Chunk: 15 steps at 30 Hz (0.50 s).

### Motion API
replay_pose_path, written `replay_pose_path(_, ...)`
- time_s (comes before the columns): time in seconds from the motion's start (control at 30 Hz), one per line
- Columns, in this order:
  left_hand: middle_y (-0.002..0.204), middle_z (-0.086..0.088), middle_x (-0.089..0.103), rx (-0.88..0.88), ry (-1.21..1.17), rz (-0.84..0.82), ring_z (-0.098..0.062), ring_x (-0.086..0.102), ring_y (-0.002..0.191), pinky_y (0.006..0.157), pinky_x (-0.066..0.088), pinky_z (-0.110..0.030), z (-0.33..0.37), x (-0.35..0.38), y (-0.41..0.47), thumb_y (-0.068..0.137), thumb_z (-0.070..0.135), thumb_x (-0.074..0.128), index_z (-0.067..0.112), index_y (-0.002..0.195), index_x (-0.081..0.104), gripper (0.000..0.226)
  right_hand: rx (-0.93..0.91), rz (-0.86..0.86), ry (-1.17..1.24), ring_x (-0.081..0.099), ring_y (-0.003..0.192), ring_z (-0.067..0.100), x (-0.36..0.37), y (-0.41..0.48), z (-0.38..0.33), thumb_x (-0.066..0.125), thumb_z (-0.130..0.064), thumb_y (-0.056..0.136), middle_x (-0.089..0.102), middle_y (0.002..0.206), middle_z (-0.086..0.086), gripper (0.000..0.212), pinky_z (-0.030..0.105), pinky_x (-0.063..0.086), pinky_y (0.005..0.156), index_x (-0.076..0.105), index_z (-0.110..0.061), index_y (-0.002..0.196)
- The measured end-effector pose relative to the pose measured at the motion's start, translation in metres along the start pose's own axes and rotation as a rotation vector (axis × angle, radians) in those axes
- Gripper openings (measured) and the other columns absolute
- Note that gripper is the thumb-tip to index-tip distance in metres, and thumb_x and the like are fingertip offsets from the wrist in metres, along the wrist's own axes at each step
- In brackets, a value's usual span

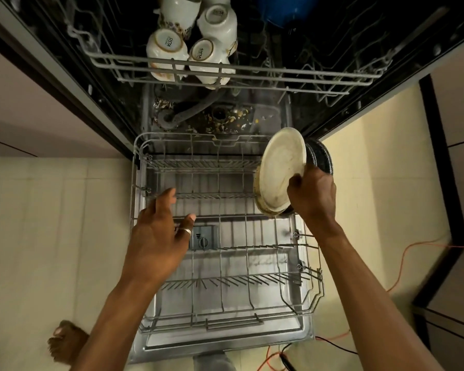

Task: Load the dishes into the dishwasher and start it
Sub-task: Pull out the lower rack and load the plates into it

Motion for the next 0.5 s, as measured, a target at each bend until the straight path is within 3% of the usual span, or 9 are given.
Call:
replay_pose_path(0.17, 0.148, -0.003, 0.048, 0.003, -0.028, -0.018, -0.023, 0.044, 0.137, 0.107, 0.039, -0.035, -0.007, 0.006, -0.003, 0.098, 0.040, 0.057, 0.024, 0.153, 0.026, 0.065, 0.054, -0.081, 0.034, 0.063, 0.100, 0.046, 0.025, 0.007, -0.007, 0.053, -0.009, 0.094, 0.068, 0.109, 0.027, 0.027, 0.034, 0.046, 0.072, 0.062, 0.006, 0.115)
replay_pose_path(0.3, 0.147, -0.001, 0.049, 0.024, -0.017, 0.001, -0.022, 0.047, 0.135, 0.107, 0.041, -0.036, -0.009, 0.004, 0.000, 0.098, 0.041, 0.056, 0.023, 0.154, 0.026, 0.066, 0.070, -0.113, 0.047, 0.064, 0.102, 0.043, 0.043, 0.010, -0.008, 0.054, -0.011, 0.095, 0.068, 0.110, 0.025, 0.027, 0.034, 0.049, 0.074, 0.063, 0.006, 0.114)
replay_pose_path(0.5, 0.147, 0.002, 0.050, 0.028, -0.032, 0.012, -0.017, 0.051, 0.130, 0.103, 0.041, -0.031, -0.012, 0.002, 0.003, 0.098, 0.039, 0.057, 0.022, 0.154, 0.027, 0.067, 0.061, -0.145, 0.008, 0.069, 0.101, 0.041, 0.074, 0.017, -0.017, 0.052, -0.013, 0.094, 0.071, 0.108, 0.022, 0.027, 0.049, 0.060, 0.085, 0.065, 0.001, 0.114)
Point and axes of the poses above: each hand's wrist, its own y-axis towards the middle knuckle, its own x-axis out of the palm, z = x × y, the point moved 1 cm from there along y, towards the middle knuckle
